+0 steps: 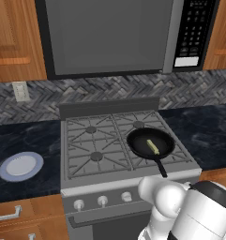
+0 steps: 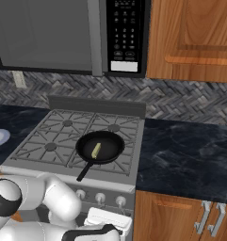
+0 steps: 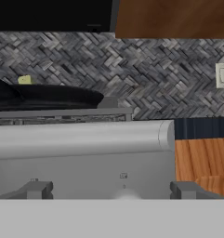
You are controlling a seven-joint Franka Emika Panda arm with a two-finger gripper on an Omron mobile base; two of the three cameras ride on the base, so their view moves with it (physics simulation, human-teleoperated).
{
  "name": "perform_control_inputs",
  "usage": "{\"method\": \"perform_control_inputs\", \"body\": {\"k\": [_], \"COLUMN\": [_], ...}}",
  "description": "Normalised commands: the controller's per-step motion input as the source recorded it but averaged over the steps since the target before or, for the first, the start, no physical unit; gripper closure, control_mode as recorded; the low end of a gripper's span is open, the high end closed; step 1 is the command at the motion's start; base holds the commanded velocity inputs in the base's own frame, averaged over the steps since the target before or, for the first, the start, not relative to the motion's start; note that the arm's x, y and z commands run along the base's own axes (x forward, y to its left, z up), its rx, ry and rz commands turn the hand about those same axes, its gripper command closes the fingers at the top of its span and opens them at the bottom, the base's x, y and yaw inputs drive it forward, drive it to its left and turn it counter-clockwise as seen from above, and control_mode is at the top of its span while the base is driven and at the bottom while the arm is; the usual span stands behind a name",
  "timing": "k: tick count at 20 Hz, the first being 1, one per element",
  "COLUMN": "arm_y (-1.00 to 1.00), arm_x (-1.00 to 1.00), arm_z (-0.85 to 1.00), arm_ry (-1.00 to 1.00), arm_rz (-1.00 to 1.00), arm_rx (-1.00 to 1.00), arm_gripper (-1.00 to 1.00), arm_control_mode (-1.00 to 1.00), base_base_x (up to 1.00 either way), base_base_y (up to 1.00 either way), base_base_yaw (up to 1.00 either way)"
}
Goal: Pick up the butter stick and place it in the pan. Then turn on the burner for the pan.
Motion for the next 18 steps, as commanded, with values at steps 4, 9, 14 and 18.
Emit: {"method": "perform_control_inputs", "body": {"k": [4, 9, 14, 18], "arm_y": [0.00, -0.03, -0.06, -0.04], "arm_x": [0.10, 0.17, 0.14, 0.10], "arm_z": [-0.04, 0.00, -0.01, -0.06], "arm_ry": [-0.02, -0.01, 0.00, 0.00], "arm_rz": [0.00, 0.00, 0.00, 0.00], "arm_rx": [0.00, 0.00, 0.00, 0.00], "arm_gripper": [-1.00, -1.00, -1.00, -1.00], "arm_control_mode": [-1.00, -1.00, -1.00, -1.00], "base_base_x": [0.00, 0.00, 0.00, 0.00], "base_base_y": [0.00, 0.00, 0.00, 0.00], "base_base_yaw": [0.00, 0.00, 0.00, 0.00]}}
